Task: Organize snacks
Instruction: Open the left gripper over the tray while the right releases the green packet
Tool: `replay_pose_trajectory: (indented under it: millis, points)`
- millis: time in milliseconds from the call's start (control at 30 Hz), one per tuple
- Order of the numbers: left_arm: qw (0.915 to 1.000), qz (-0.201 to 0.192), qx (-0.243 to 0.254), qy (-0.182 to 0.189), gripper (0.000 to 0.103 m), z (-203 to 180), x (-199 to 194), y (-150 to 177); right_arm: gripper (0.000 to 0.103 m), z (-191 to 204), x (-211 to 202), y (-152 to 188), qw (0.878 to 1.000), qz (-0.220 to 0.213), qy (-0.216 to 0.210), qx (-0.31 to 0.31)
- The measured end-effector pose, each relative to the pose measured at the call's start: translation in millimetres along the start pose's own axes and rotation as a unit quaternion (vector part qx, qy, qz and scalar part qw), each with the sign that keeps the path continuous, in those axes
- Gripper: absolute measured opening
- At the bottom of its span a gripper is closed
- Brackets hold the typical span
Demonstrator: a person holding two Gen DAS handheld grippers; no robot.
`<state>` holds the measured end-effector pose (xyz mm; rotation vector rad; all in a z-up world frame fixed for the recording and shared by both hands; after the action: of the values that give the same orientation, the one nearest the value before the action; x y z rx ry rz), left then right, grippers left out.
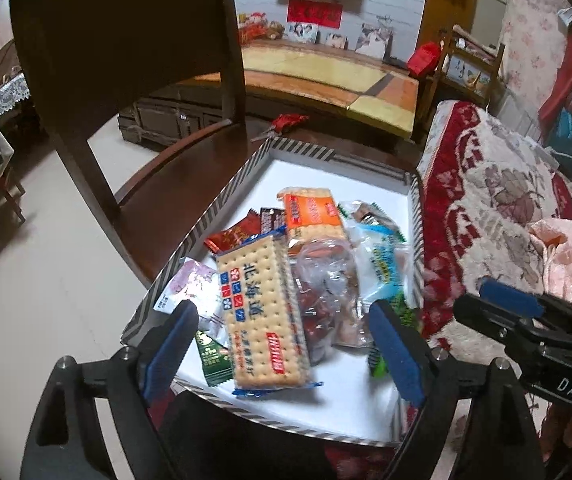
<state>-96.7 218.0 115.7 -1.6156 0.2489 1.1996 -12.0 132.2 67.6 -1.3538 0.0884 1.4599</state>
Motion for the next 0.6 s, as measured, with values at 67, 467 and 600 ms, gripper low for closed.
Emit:
replay_pose_trajectory:
  millis: [67,467,600]
  points:
    - [0.9999,-0.015,-0.001,0.004,0.097,-3,-7,2,0.054,-4,-9,7,1.000,-0.008,0.005,0.005]
    - [0.9996,-0.019,0.020,0.000,0.103,-22,-24,9,0.054,-17,-31,38,1.000,-0.007,0.010,0.021]
    - [0.9995,-0.017,0.024,-0.001,0.103,-25,-26,10,0.054,-16,-35,40,1.000,-0.011,0.009,0.018]
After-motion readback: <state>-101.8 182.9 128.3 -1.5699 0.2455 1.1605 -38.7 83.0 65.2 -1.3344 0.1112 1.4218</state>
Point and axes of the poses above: each gripper's, at about its wrist camera, not at the fingertips, and x roughly the way its jaws point, z to its left, y to its underside, the point moved 1 cm from there along x, roughly the way its jaws point, and after that the axes turned 9 degrees about -y, right-handed, at the moved point
